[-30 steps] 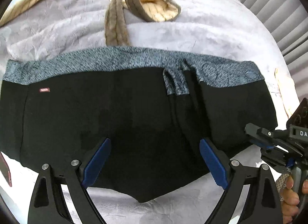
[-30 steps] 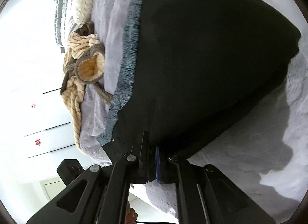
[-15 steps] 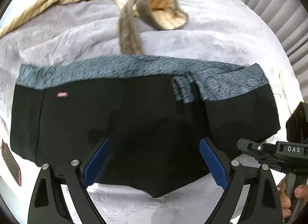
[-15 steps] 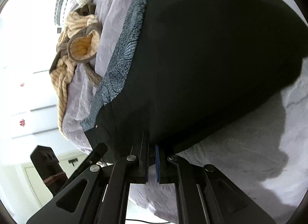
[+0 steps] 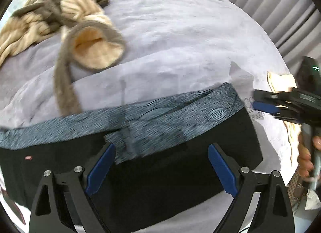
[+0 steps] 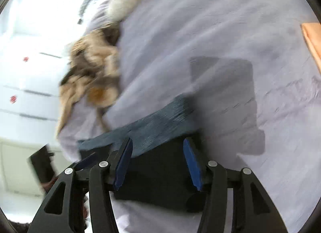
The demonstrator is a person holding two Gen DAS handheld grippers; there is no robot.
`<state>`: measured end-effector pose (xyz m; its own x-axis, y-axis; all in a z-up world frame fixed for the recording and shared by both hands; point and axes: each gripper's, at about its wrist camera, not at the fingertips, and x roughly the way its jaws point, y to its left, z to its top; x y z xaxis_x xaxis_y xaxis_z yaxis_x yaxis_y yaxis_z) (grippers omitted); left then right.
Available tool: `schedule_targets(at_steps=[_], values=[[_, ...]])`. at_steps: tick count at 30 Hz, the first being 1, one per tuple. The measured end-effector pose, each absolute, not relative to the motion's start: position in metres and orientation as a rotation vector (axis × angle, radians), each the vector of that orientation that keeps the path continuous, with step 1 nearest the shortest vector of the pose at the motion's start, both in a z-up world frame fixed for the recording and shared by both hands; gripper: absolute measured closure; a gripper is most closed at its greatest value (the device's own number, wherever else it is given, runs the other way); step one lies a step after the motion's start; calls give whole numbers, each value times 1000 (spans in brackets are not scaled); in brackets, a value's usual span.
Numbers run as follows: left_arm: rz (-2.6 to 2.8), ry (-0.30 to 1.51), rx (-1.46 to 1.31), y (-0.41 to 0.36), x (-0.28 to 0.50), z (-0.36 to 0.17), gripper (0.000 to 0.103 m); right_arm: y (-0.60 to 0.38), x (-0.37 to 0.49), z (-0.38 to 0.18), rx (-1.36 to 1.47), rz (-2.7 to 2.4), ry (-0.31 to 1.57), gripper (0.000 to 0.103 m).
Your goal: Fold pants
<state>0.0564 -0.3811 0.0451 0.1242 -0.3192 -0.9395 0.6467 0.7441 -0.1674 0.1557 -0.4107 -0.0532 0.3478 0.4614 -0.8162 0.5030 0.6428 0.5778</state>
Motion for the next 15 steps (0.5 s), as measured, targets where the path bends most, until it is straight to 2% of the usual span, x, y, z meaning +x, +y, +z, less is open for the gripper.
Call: schedule_targets(at_steps=[4,8,12,15], values=[[-728,1279,320,-402,57,27,9,-426,158,-94,1108,53,1274,48],[-662,1328,373,-403,62,-3,9,-420,160,-129,1232,66,1295,60],[-636,1327,414,-391,57,-10,9,-409,161,-107,1175,80,1278,68],[-642,1335,388,-376,52,-11,9,-397,159,-76,1112,115,1260,69]])
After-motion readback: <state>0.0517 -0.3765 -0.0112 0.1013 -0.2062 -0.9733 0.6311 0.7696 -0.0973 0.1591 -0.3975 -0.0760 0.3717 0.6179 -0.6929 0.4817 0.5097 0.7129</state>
